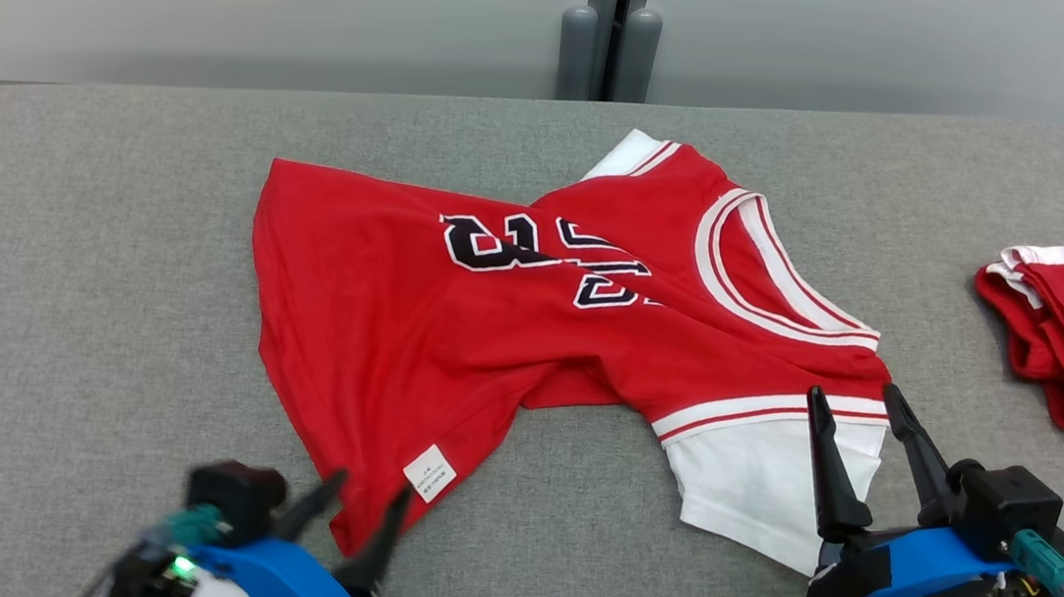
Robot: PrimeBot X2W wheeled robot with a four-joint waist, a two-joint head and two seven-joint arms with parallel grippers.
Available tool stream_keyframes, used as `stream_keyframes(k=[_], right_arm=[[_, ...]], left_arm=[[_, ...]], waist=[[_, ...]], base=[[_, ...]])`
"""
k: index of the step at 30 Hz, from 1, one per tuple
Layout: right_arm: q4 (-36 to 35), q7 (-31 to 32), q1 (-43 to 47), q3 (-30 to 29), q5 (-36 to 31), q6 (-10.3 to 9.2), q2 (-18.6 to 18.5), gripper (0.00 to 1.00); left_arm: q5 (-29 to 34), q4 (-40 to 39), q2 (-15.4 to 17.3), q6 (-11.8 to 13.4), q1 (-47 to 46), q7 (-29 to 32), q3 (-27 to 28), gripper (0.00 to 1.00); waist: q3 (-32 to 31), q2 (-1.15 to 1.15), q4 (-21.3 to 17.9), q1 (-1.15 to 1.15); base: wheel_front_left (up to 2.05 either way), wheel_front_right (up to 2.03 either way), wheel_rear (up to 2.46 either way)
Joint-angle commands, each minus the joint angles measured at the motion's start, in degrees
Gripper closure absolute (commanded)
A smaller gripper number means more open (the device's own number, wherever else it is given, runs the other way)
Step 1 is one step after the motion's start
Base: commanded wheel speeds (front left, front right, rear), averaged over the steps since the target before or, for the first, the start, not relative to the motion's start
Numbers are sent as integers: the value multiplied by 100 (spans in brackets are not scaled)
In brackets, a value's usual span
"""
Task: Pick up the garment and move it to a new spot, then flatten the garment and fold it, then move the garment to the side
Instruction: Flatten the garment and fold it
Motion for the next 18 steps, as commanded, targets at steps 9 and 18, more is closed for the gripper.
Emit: stream_keyframes(k=[9, 18], right_arm=[[17, -42, 35, 43, 66, 3, -8, 0], [48, -88, -148, 130, 111, 3, -6, 0]], left_arm=[[-358, 369, 267, 413, -495, 110, 877, 0], [-673, 1944, -139, 431, -1420, 538, 966, 0]], waist=[[30, 0, -122, 0], [300, 0, -337, 0]], base=[[0, 0, 0], [0, 0, 0]])
